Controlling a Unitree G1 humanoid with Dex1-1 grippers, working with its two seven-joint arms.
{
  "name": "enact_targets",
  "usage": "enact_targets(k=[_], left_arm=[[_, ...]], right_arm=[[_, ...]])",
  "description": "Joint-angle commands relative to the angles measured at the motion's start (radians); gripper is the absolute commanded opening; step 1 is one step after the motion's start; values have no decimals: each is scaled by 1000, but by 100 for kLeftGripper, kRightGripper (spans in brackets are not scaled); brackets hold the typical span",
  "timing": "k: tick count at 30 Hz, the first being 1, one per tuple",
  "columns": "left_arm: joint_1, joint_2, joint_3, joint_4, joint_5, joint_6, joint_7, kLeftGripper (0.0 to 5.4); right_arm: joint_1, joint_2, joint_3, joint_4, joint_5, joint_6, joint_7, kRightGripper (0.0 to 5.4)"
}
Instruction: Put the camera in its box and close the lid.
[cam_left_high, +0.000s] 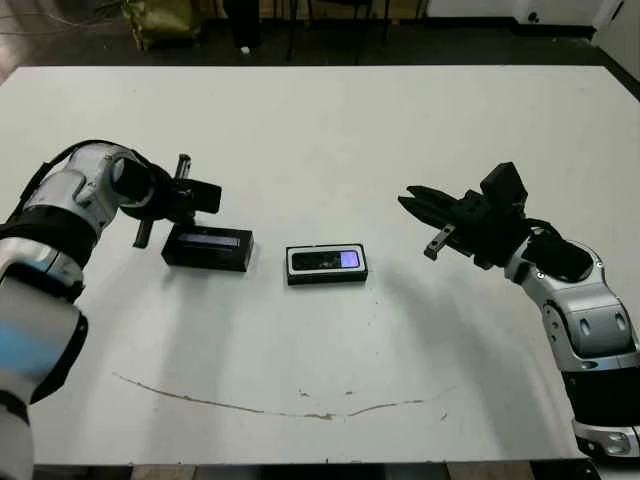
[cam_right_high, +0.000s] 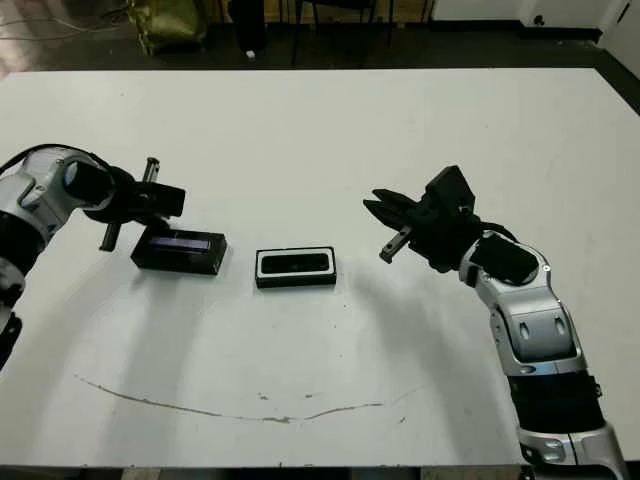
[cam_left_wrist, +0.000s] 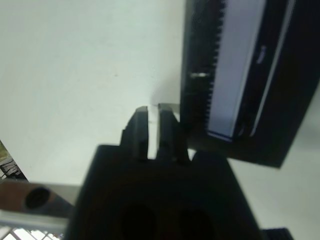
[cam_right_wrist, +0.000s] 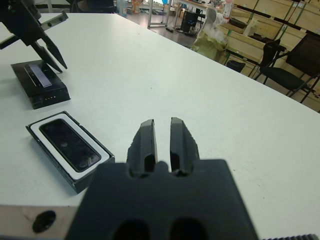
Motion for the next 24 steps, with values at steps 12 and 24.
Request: enact_targets(k=[12, 24], left_arm=[[120, 87, 48, -271, -62, 121, -124, 0], [198, 146, 79, -451, -92, 216, -182, 0]], right_arm=[[12, -19, 0, -1, -6, 17, -4, 1], [8, -18, 0, 15, 2, 3, 6, 1]])
